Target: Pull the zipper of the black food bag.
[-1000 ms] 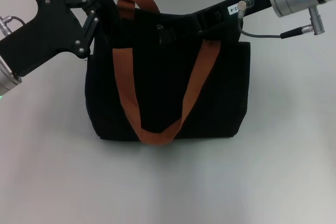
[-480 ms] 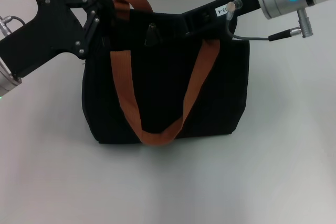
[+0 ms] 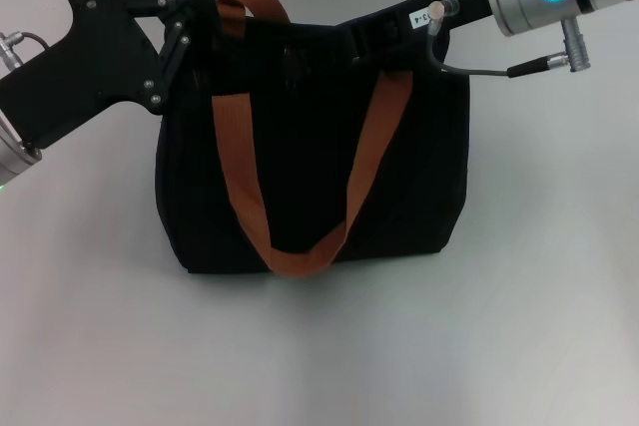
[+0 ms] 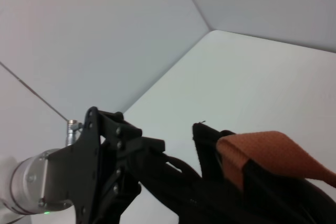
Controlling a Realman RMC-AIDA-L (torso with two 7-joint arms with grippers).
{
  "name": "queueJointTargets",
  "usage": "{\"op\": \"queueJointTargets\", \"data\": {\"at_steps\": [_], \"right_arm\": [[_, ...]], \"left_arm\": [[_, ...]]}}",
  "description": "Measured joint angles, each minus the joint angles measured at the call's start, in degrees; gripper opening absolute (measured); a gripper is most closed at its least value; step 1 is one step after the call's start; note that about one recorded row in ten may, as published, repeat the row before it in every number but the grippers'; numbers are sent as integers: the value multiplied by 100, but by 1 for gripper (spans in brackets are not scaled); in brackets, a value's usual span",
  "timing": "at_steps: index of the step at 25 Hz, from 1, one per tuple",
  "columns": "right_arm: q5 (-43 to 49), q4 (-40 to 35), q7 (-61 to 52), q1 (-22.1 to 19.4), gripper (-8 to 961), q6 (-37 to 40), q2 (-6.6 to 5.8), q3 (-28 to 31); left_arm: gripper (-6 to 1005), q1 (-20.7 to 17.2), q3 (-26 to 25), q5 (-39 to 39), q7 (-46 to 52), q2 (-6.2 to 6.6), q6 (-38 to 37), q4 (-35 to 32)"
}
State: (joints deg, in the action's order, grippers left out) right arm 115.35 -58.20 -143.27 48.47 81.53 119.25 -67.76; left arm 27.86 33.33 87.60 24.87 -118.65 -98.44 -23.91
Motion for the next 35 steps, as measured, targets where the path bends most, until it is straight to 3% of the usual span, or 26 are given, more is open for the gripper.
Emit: {"op": "queueJointTargets", "data": {"at_steps": [18,26,35], "right_arm": [[-58,-60,-164,-17,217,-473,36,-507],[-25,-282,-260,-145,24,-430,20,-485],[220,-725,-373,-318,1,-347,14,-509]], "left_arm": [[29,33,38,2,0,-9,-80,24],[29,36,-11,2,0,-9,-104,27],[29,22,-20,-4,0,0,-78,27]]}}
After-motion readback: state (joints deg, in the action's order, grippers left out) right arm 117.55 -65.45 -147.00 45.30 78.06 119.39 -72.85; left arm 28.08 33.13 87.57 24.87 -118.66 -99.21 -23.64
